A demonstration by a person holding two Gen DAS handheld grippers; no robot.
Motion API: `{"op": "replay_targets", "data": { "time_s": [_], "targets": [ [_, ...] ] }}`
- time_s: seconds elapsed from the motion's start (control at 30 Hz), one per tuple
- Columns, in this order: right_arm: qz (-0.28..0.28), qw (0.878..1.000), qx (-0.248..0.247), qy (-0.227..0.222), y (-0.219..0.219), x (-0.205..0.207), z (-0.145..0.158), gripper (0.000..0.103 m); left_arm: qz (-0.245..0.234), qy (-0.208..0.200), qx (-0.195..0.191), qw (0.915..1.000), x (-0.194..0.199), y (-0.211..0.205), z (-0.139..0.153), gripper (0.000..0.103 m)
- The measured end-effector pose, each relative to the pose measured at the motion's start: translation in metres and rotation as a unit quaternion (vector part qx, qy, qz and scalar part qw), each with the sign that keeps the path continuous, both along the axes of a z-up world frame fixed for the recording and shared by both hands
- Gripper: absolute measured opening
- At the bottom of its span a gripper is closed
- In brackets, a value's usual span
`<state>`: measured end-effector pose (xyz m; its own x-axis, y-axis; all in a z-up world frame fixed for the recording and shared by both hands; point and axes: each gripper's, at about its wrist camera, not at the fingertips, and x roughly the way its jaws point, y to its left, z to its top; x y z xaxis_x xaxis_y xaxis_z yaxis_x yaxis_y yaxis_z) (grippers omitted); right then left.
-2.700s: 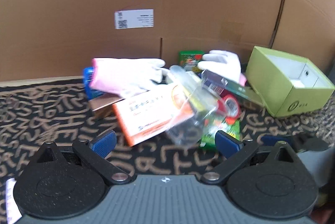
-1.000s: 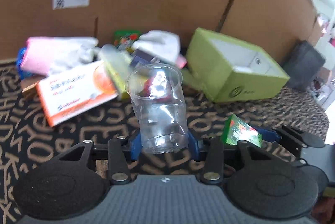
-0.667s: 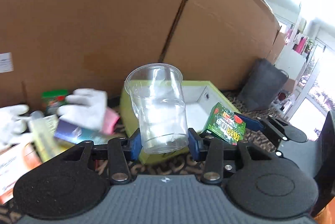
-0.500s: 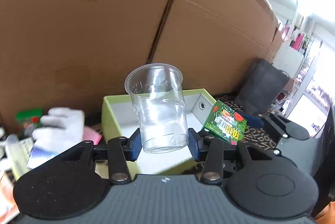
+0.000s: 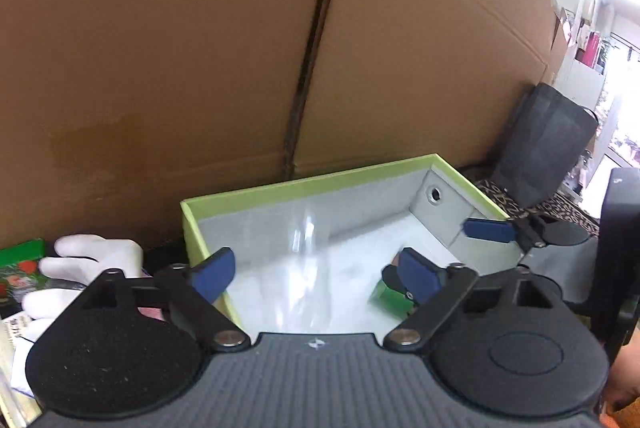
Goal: Organize objects
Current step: 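Carry the cup and green box into the lime-green shoebox and release both, then grasp the orange-and-white medicine box with the left tool while the right tool grasps the red tape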
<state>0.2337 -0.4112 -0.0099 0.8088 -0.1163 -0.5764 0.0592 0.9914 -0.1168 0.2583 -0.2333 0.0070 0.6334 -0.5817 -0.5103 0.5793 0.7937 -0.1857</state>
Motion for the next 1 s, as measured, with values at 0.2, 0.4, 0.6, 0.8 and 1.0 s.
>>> {"op": "replay_targets", "data": {
  "time_s": [0.2, 0.4, 0.6, 0.8, 1.0],
  "targets": [
    [-0.005, 1.0, 0.018, -0.015, -0.006, -0.019, 0.005, 0.103, 0.02, -0.029, 0.015, 0.9993, -0.015, 0.005, 0.014, 0.095],
    [0.001, 0.999, 0.022, -0.039, 0.018, -0.057, 0.02, 0.103, 0.04, -0.05, 0.007, 0.9979, -0.042, 0.031, 0.03, 0.095],
    [0.017, 0.997, 0.037, -0.067, 0.039, -0.102, 0.044, 0.103, 0.075, -0.08, 0.007, 0.994, -0.087, 0.078, 0.038, 0.095],
    [0.043, 0.996, 0.07, -0.044, 0.097, -0.135, 0.042, 0.103, 0.127, -0.041, 0.01, 0.991, -0.132, 0.147, 0.014, 0.095],
    [0.088, 0.99, 0.11, -0.004, 0.158, -0.166, 0.008, 0.103, 0.184, 0.029, 0.001, 0.9824, -0.161, 0.207, -0.022, 0.095]
  ]
}}
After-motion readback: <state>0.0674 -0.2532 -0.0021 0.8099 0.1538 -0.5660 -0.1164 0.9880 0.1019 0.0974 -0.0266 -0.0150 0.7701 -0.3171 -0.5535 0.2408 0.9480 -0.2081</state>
